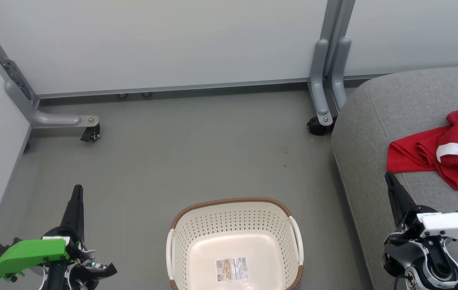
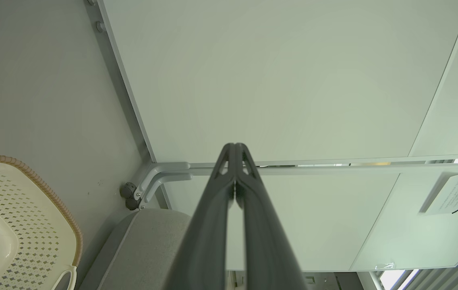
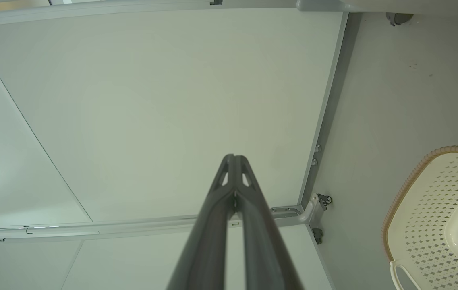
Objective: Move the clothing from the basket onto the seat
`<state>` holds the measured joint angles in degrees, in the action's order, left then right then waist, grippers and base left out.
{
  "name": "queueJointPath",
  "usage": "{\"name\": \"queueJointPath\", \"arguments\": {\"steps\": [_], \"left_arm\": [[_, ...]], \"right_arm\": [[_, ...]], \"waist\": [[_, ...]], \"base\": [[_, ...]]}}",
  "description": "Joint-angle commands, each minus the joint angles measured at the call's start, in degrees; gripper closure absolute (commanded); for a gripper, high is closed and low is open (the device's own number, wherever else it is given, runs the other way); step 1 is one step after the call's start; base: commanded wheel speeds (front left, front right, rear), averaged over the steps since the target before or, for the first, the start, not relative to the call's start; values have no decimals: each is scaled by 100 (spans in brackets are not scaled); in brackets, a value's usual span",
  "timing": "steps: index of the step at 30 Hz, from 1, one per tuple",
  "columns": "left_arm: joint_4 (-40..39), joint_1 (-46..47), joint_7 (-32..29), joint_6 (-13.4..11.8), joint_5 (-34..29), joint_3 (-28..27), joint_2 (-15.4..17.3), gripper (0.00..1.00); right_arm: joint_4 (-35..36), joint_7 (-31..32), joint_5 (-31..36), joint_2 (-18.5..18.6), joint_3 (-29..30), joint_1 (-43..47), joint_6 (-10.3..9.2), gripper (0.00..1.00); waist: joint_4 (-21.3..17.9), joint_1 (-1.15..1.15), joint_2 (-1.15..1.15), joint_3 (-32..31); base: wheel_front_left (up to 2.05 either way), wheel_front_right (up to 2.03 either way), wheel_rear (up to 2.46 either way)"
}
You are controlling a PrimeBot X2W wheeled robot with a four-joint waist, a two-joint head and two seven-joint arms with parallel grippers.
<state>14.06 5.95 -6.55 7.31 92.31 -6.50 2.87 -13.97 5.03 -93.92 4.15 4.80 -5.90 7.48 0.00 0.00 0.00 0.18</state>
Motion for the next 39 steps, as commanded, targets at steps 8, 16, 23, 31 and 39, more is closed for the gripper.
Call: {"name": "queueJointPath", "arguments": {"steps": [8, 16, 23, 31, 39], "left_arm": [[6, 64, -18, 32, 18, -13, 0, 100], [5, 64, -18, 33, 18, -12, 0, 100], [5, 64, -18, 33, 18, -12, 0, 100], [5, 64, -17, 33, 19, -12, 0, 100], [5, 64, -17, 33, 19, -11, 0, 100]], "right_arm": [[-15, 36, 30, -19, 30, -44, 2, 100], [-16, 43, 47, -30, 46, -45, 2, 100], [-17, 56, 63, -40, 59, -47, 2, 100], [-17, 69, 72, -49, 71, -48, 3, 100], [-18, 83, 86, -56, 82, -49, 2, 100]], "waist": [[0, 0, 0, 0], [0, 0, 0, 0], [0, 0, 0, 0], [0, 0, 0, 0], [0, 0, 0, 0]], "base": [[0, 0, 0], [0, 0, 0], [0, 0, 0], [0, 0, 0], [0, 0, 0]]}}
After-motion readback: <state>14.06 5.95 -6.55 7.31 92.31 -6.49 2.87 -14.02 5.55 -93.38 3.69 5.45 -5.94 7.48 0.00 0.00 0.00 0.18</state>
